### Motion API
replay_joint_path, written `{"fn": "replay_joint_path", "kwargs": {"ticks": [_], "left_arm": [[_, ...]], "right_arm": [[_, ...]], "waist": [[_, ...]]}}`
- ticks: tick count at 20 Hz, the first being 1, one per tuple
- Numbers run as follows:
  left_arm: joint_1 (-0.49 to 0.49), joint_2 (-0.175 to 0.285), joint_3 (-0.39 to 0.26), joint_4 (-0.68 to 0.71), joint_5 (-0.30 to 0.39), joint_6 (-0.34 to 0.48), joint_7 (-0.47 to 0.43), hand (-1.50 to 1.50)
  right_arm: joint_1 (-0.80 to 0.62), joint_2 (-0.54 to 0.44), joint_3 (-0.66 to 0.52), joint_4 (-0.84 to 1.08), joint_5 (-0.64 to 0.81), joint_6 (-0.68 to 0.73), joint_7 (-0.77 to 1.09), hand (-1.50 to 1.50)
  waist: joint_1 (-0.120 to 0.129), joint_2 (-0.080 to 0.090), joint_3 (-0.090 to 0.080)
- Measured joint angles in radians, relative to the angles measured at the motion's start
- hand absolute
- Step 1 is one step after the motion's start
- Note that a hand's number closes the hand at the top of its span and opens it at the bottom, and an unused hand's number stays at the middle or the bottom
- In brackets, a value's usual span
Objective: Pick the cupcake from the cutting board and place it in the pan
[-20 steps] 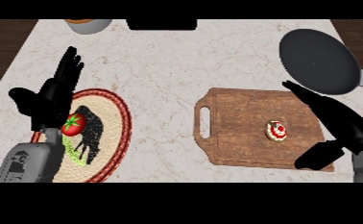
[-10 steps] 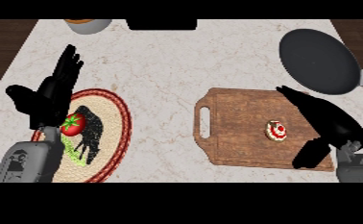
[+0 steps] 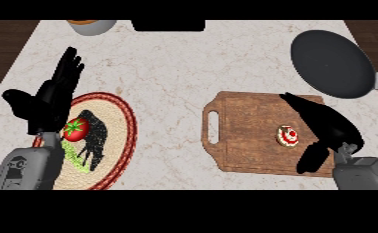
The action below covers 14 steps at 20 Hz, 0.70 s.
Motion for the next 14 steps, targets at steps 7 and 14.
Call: {"fn": "replay_joint_path", "kwargs": {"ticks": [7,14], "left_arm": [[0.016,-0.039,-0.008,-0.002,-0.030,0.009,-0.015,0.00],[0.006,-0.044,0.007,0.001,-0.039,-0.003,-0.014,0.00]], "right_arm": [[-0.024,0.025,-0.005,0.102,0.063,0.011,-0.046,-1.50],[-0.026,0.045,0.008,0.171,0.098,0.010,-0.146,1.50]], "waist": [[0.000,0.000,0.000],[0.000,0.000,0.000]]}}
